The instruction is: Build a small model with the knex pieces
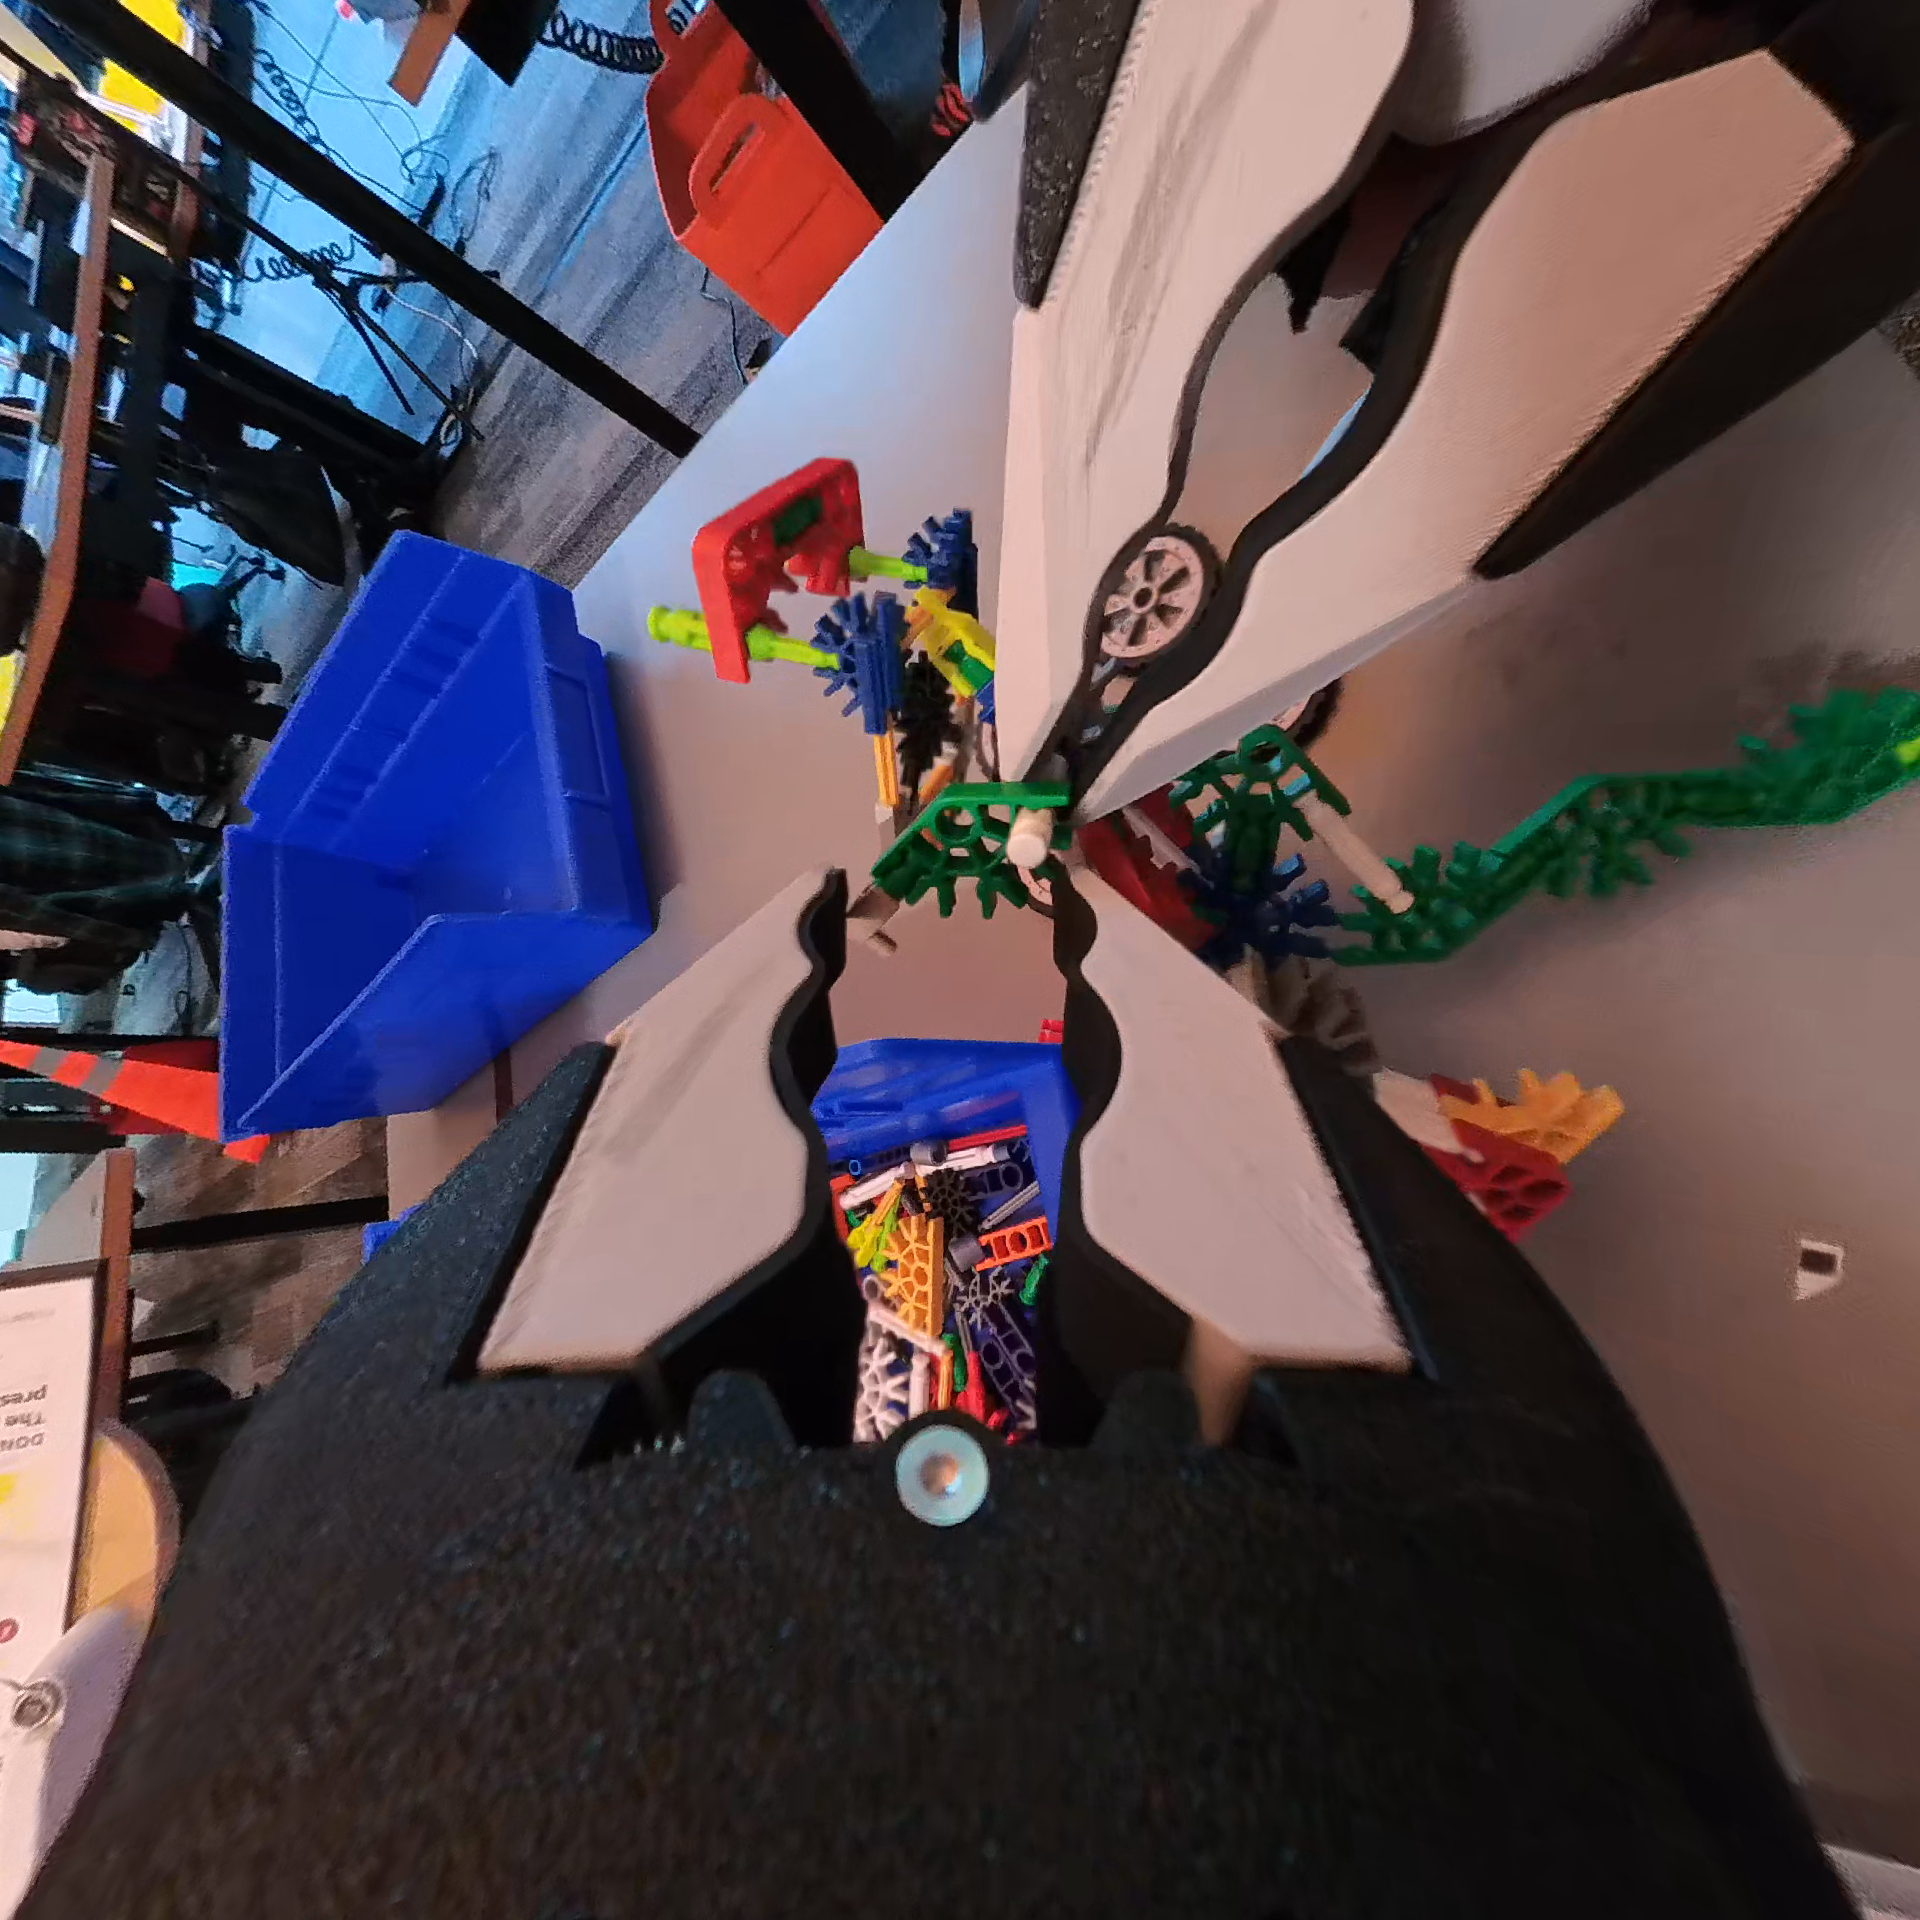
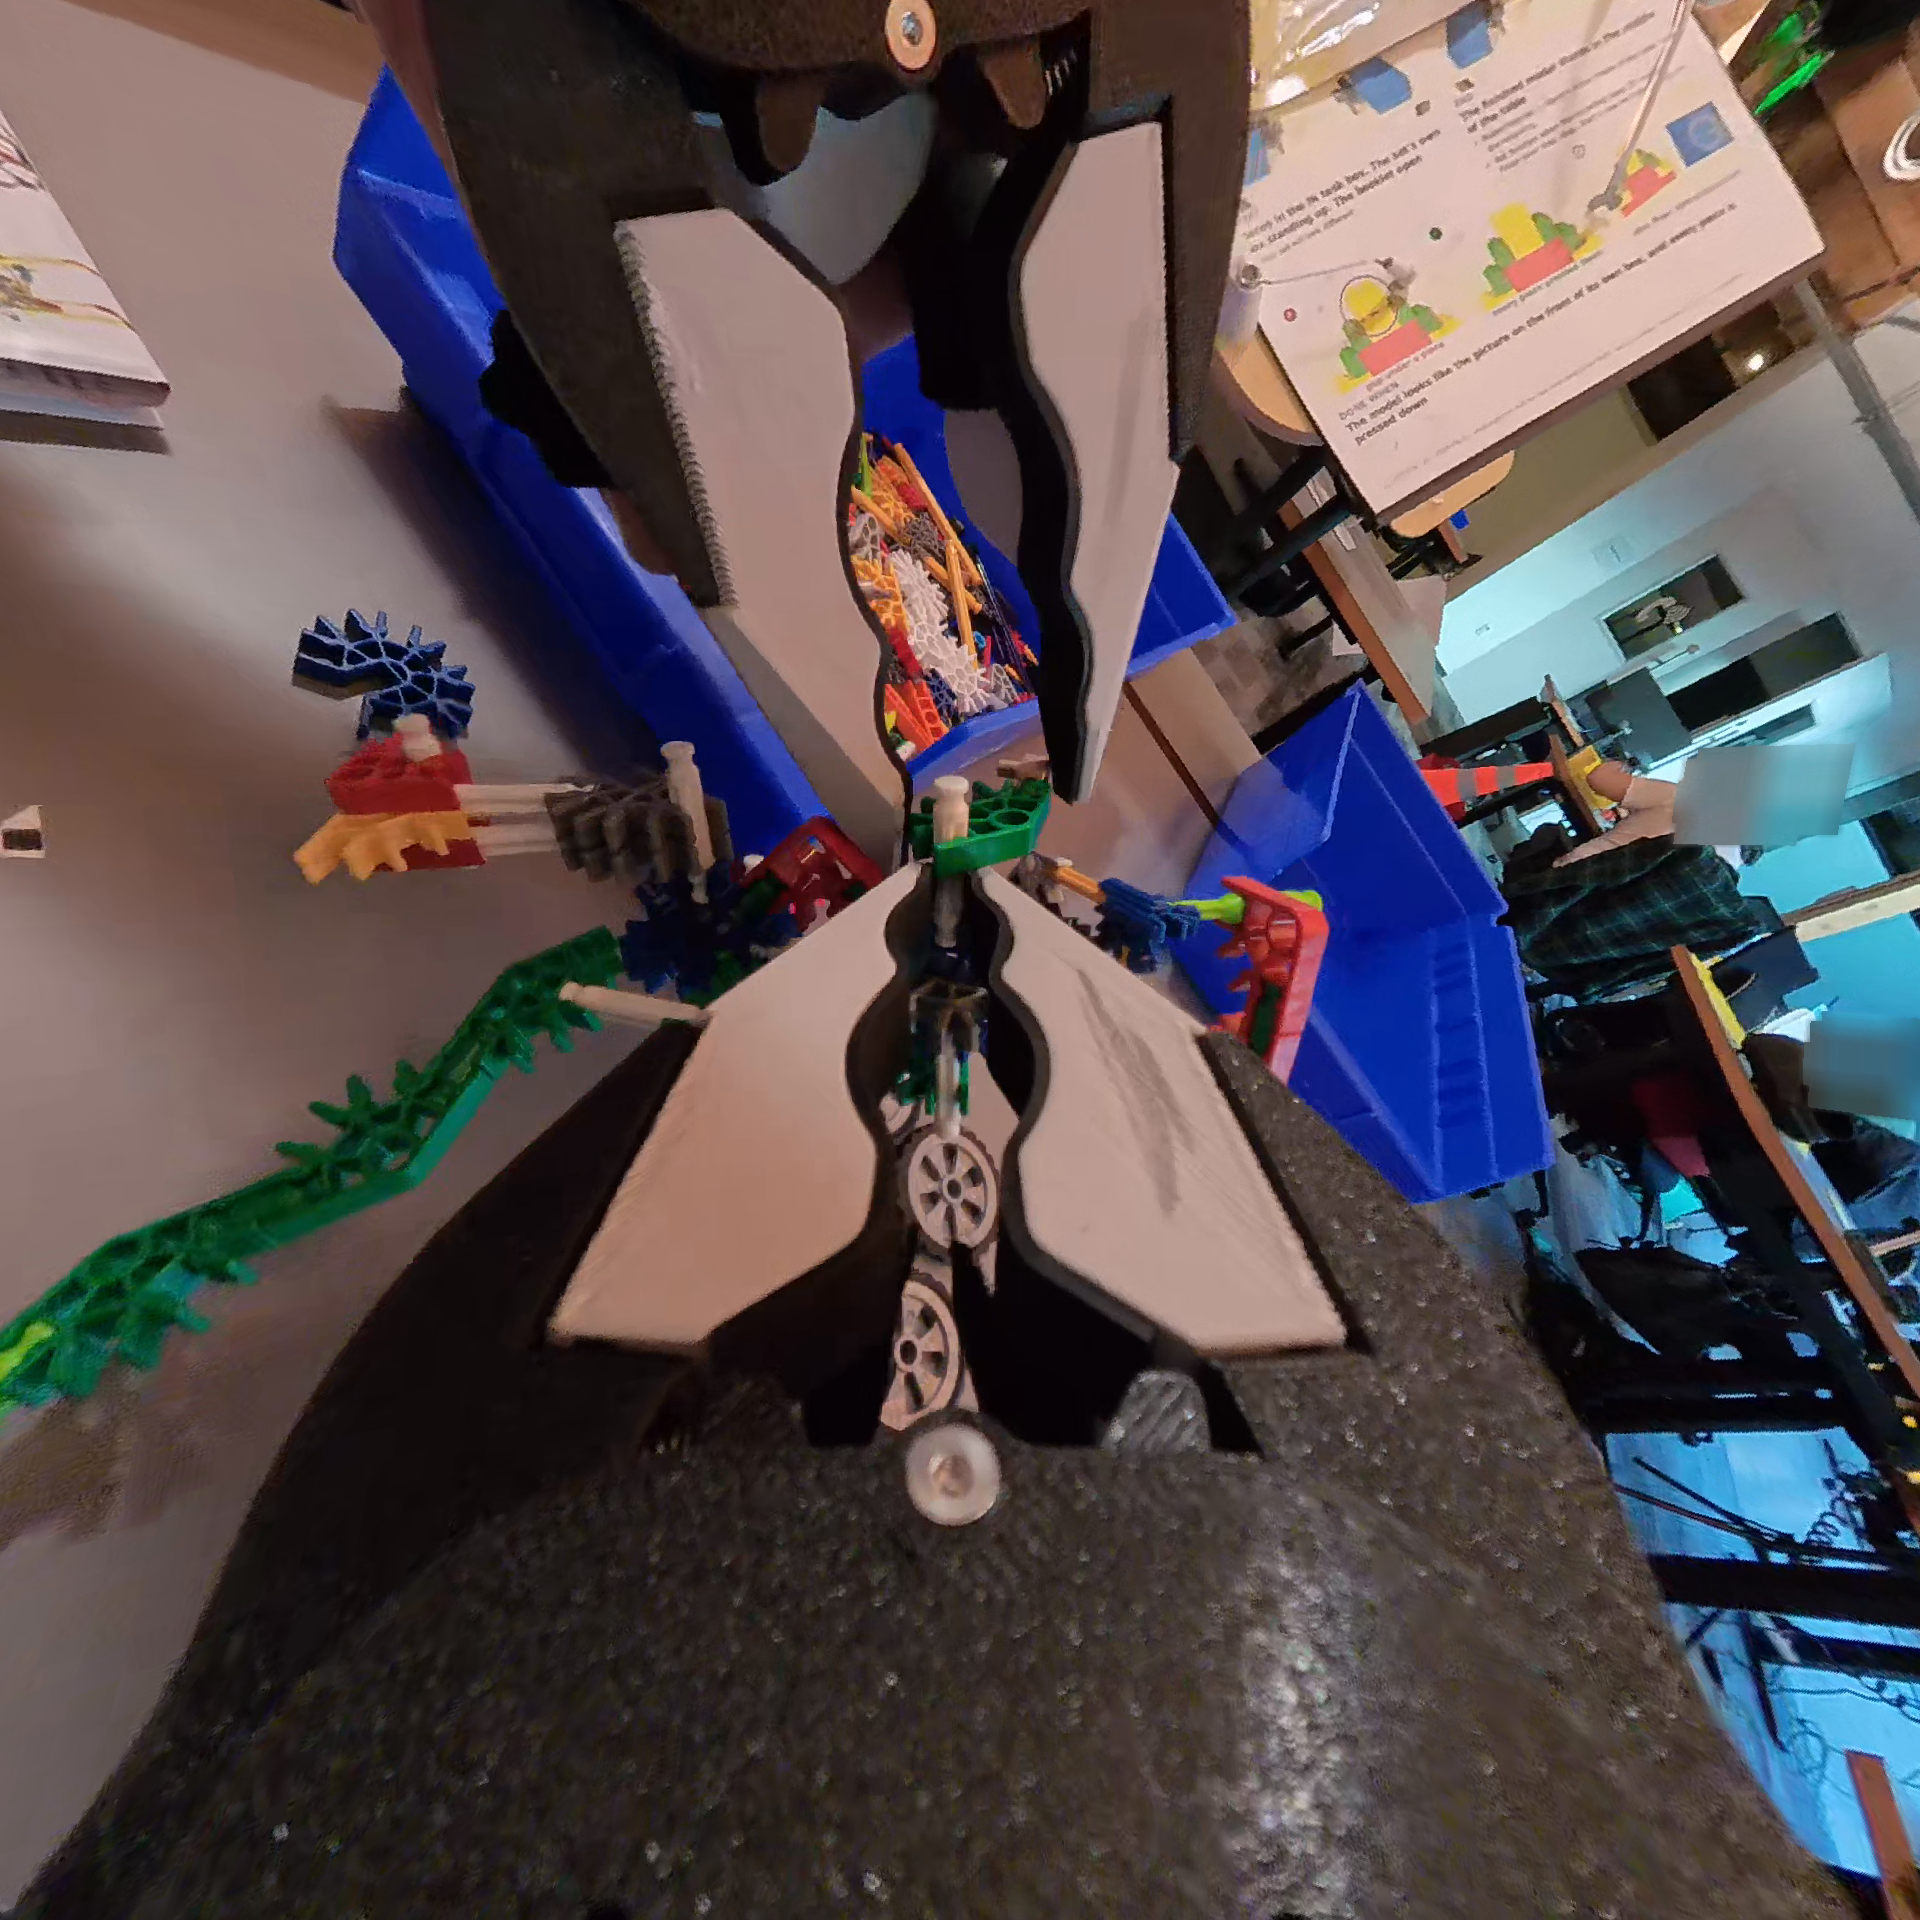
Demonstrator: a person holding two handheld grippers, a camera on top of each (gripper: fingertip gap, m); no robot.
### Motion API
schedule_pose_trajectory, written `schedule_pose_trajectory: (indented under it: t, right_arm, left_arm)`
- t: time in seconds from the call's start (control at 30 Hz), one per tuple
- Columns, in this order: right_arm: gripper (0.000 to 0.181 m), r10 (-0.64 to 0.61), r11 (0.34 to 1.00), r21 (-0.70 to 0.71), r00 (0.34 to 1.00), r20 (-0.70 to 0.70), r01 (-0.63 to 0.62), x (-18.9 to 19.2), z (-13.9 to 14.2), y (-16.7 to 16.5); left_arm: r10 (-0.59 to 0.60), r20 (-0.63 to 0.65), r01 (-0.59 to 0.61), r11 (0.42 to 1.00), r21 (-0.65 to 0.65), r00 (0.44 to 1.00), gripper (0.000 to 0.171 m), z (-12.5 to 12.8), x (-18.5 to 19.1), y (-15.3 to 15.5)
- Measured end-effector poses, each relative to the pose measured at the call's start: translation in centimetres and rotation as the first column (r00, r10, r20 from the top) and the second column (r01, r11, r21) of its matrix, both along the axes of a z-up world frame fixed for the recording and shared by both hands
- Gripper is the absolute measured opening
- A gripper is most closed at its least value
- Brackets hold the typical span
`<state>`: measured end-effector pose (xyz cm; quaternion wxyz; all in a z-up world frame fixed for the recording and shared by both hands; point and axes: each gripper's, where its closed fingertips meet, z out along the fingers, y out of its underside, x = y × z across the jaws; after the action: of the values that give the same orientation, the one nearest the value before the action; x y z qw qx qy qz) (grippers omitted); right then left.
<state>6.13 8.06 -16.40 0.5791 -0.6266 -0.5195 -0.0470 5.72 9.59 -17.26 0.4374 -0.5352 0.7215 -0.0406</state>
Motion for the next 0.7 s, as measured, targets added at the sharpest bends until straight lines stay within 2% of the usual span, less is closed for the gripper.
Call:
schedule_pose_trajectory:
  t: [0.3,0.47,0.7]
  right_arm:
    - [0.004,0.045,0.998,-0.029,0.997,-0.058,-0.047,-0.1,0.0,-0.1]
    - [0.003,0.106,0.994,-0.021,0.99,-0.098,-0.108,-0.2,1.3,-0.4]
    - [0.003,0.163,0.986,-0.018,0.984,-0.074,-0.164,-0.6,1.9,-0.6]
  left_arm:
    - [-0.021,0.026,0.021,1.0,-0.006,0.999,0.036,-0.1,0.0,0.1]
    - [-0.062,0.09,0.064,0.998,-0.014,0.994,0.034,1.2,0.0,-0.5]
    - [-0.082,0.11,0.082,0.997,-0.001,0.991,0.03,1.5,0.0,-0.6]
